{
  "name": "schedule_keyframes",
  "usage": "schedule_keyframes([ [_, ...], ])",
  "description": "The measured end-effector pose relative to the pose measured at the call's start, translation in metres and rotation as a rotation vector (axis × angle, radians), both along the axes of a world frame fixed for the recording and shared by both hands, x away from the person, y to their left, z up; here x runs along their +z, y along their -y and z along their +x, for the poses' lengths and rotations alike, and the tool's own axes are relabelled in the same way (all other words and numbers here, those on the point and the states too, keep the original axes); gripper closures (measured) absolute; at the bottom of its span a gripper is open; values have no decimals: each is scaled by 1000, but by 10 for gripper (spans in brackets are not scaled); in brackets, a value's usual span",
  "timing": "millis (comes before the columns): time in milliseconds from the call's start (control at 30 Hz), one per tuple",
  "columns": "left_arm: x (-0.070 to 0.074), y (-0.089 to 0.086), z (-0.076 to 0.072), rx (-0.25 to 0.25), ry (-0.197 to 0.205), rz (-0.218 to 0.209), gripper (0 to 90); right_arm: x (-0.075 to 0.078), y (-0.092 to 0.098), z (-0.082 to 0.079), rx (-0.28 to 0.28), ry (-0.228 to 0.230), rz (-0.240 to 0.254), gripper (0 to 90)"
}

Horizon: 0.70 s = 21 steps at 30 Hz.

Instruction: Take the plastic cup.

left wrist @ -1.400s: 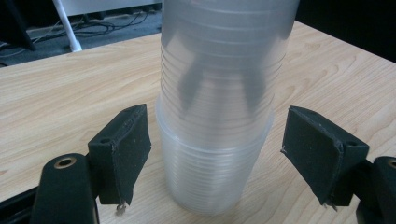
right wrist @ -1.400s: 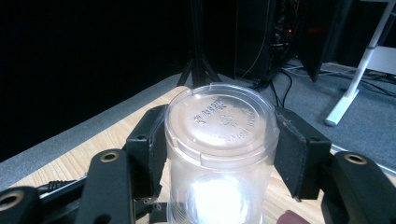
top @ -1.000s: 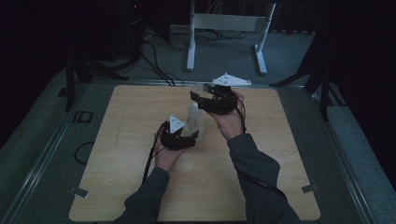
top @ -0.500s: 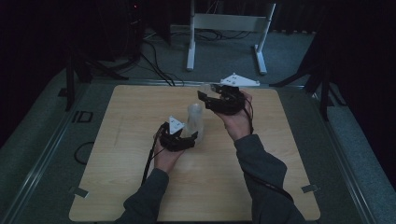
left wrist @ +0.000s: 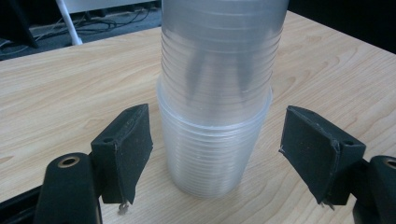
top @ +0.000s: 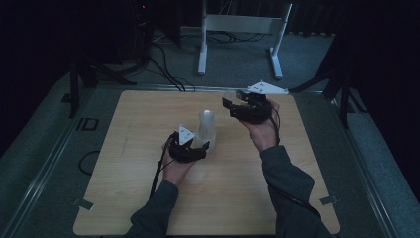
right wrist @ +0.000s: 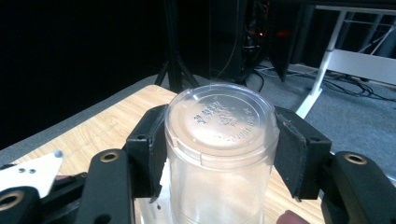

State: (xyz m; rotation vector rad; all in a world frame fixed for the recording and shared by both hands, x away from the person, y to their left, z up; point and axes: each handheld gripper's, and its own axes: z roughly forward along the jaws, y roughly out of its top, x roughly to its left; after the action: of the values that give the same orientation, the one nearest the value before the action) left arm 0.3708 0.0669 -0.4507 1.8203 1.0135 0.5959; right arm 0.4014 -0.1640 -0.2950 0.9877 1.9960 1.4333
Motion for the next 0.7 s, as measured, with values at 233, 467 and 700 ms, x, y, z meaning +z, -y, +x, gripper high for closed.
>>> schedule_keyframes([
  [233, -2, 1, -2, -5, -2, 0, 244, -8, 10, -1, -16, -11, -11, 409],
  [467, -2, 0, -4, -6, 1, -7, 244, -17, 18, -3, -34, -30, -20, 408],
  [700, -1, -2, -6, -5, 5, -11, 243, -24, 25, -6, -45, -44, -18, 408],
])
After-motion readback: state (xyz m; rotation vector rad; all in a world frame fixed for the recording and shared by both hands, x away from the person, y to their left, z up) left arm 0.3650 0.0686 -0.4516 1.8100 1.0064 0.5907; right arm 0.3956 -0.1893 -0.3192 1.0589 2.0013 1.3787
